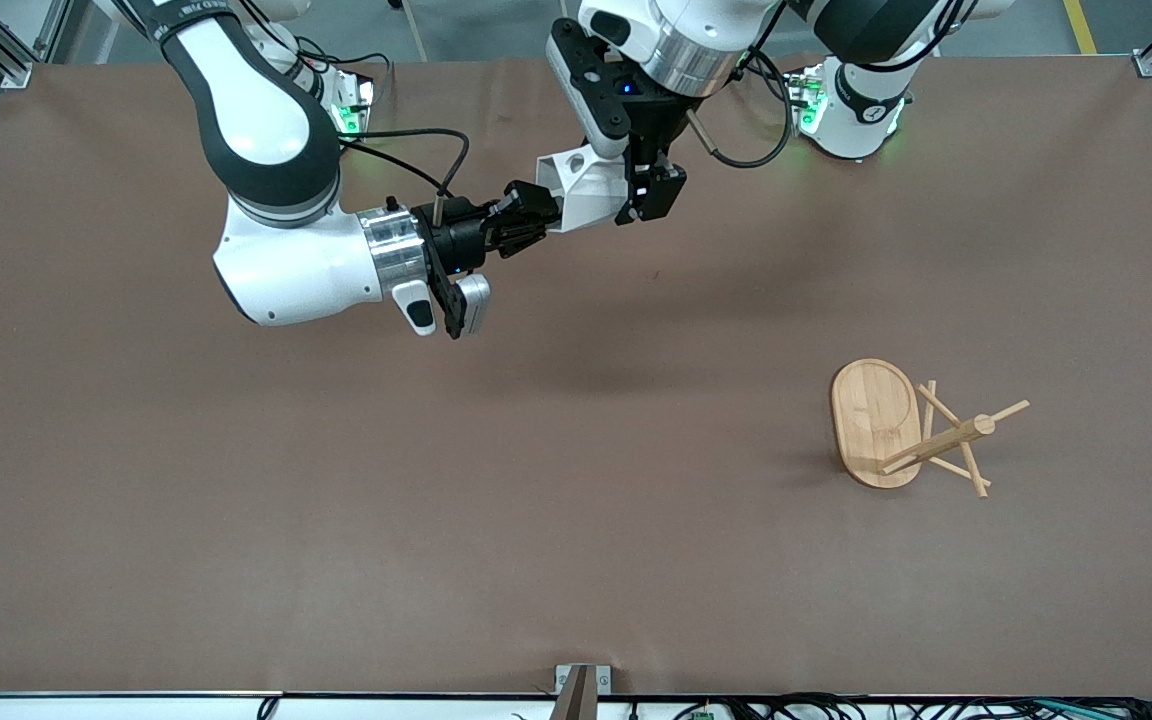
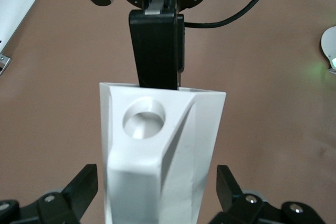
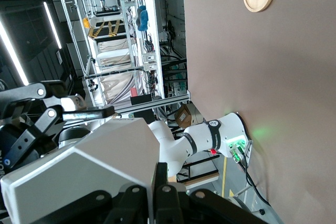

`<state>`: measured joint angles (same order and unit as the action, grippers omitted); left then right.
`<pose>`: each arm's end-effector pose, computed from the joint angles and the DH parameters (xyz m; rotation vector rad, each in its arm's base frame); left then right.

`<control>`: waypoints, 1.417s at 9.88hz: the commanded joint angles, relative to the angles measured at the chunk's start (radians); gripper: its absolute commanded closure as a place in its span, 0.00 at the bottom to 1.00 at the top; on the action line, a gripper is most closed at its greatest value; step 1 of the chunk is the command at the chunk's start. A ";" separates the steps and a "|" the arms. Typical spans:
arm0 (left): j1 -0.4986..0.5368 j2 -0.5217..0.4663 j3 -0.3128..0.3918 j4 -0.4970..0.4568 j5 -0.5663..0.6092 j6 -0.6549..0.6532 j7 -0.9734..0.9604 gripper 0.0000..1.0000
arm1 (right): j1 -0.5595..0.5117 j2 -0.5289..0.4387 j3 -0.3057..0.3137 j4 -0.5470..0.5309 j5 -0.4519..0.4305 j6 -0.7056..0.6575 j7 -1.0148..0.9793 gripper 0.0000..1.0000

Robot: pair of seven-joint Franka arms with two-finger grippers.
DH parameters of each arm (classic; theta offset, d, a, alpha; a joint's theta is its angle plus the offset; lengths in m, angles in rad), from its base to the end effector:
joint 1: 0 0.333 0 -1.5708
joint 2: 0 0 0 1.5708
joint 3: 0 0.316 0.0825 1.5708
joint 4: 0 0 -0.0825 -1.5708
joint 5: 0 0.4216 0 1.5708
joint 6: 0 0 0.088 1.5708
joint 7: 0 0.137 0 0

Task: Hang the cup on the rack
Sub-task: 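Grasp the cup's rim end with the left gripper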

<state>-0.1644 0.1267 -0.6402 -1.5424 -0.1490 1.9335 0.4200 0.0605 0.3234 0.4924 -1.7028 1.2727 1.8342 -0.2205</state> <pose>0.4658 -0.4735 0.5856 2.3704 -1.5820 0.3467 0.5458 0.4221 0.4525 -1.7984 -0.2269 0.3992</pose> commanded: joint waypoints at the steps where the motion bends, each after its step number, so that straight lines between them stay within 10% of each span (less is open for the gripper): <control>1: 0.011 0.028 -0.009 -0.018 -0.012 -0.011 0.043 0.00 | -0.005 -0.001 0.014 0.022 0.030 -0.004 0.015 0.99; 3: 0.011 0.033 -0.007 -0.022 -0.012 -0.011 0.048 0.20 | -0.004 -0.003 0.014 0.022 0.030 -0.003 0.017 0.99; 7: 0.009 0.031 -0.007 -0.019 -0.012 -0.011 0.034 0.88 | -0.005 -0.003 0.015 0.026 0.033 -0.003 0.026 0.94; 8: 0.009 0.030 -0.006 -0.019 -0.009 -0.011 0.030 0.96 | -0.008 -0.007 0.014 0.032 0.030 -0.004 0.026 0.01; 14: 0.054 0.025 0.001 -0.022 0.040 -0.021 -0.038 0.99 | -0.050 -0.036 -0.050 0.060 -0.021 -0.012 0.023 0.00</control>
<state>-0.1348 0.1385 -0.6334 -1.5470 -0.1324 1.9243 0.3906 0.0268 0.3190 0.4697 -1.6380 1.2674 1.8369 -0.2143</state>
